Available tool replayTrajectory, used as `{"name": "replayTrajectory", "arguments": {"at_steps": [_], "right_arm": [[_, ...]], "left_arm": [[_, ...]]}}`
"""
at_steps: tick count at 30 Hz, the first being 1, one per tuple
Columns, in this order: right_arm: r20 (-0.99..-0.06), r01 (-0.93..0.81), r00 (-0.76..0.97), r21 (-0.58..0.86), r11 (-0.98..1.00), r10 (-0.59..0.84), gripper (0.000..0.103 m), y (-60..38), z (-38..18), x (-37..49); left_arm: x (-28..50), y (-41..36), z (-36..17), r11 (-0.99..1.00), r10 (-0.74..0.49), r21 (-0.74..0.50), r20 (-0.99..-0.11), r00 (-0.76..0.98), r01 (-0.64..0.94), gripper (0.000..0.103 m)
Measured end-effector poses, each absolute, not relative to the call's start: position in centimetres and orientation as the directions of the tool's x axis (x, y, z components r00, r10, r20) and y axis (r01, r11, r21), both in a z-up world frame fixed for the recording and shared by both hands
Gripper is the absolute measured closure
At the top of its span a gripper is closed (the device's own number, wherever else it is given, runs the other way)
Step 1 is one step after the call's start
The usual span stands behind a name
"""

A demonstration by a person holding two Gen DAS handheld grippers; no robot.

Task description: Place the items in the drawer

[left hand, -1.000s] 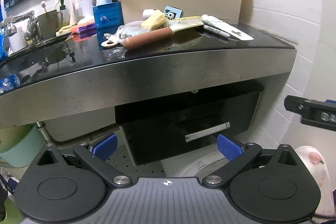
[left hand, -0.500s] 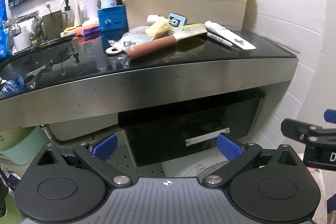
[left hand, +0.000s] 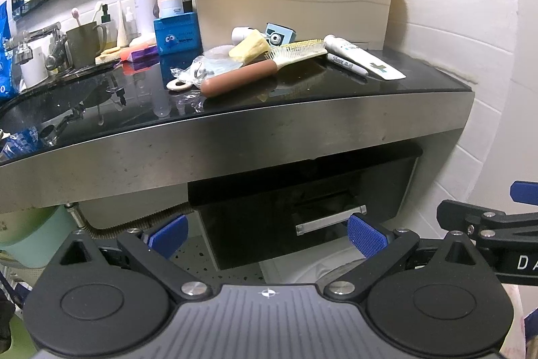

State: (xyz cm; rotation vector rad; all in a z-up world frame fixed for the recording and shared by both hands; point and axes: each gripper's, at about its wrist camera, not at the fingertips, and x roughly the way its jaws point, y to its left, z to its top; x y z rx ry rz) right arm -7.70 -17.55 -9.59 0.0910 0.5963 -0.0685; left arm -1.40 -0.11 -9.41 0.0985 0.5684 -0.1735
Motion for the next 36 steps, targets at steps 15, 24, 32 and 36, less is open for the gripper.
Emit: {"name": "replayTrajectory", "arguments": {"at_steps": [15,24,32,36], "right_arm": [[-0.572,0.087,0.820,0.078,0.993,-0.027,0.001,-17.50,-9.75,-7.69],[-0.579,0.080,0.815,0.090,0.993,-0.013,0.000,-17.66,-9.67,-7.62],[-0.585,0.076,0.811,0.097,0.992,-0.005,0.000,-17.66,-9.81,-7.55],[-0.584,0.074,0.812,0.094,0.993,-0.005,0.000,-17.65,-9.83,-7.56]], "left_arm": [[-1.42,-0.06,-9.34,0.982,-0.136,0.037,-0.542,0.829,0.186,0.001],[-1.14,0.21,-9.61,0.981,-0.139,0.037,-0.540,0.830,0.188,0.001],[-1.24,0.01,-9.57,0.981,-0.137,0.042,-0.542,0.829,0.190,0.001],[-1.14,0.11,-9.70,0.981,-0.136,0.046,-0.542,0.829,0.191,0.001]]}}
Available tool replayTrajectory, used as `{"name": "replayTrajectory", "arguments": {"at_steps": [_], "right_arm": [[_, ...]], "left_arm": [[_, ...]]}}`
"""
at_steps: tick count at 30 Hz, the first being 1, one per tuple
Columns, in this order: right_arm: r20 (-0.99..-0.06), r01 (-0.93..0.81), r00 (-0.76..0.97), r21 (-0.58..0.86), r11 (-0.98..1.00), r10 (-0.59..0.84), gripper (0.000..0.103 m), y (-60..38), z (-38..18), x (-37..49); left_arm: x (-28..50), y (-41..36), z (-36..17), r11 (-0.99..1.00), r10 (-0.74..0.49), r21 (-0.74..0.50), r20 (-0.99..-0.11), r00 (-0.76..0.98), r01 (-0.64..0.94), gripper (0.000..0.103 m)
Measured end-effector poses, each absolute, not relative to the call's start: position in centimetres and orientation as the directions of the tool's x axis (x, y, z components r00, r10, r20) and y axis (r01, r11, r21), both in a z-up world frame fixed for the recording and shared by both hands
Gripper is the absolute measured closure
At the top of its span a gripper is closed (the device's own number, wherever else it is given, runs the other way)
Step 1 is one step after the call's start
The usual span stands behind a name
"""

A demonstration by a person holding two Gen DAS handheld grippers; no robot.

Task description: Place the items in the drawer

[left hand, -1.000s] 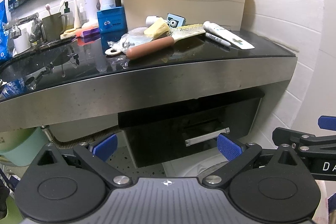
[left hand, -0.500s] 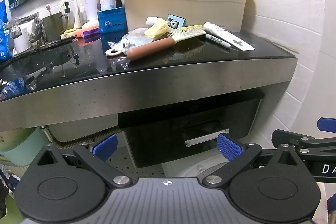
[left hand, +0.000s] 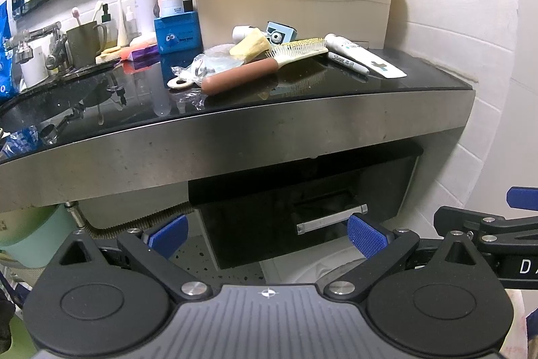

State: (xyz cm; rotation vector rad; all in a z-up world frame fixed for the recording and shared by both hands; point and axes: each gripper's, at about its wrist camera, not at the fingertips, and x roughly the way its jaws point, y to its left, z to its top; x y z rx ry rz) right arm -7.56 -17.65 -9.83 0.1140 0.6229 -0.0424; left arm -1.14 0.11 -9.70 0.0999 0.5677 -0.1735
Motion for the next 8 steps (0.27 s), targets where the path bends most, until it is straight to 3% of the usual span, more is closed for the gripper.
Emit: {"name": "replayTrajectory", "arguments": {"at_steps": [8], "right_arm": [[-0.589,0.071,0.808,0.096,0.993,-0.001,0.000,-17.45,-9.94,-7.47]], "left_arm": [[-1.58,-0.02,-9.57,0.981,-0.136,0.045,-0.541,0.830,0.191,0.001]]}}
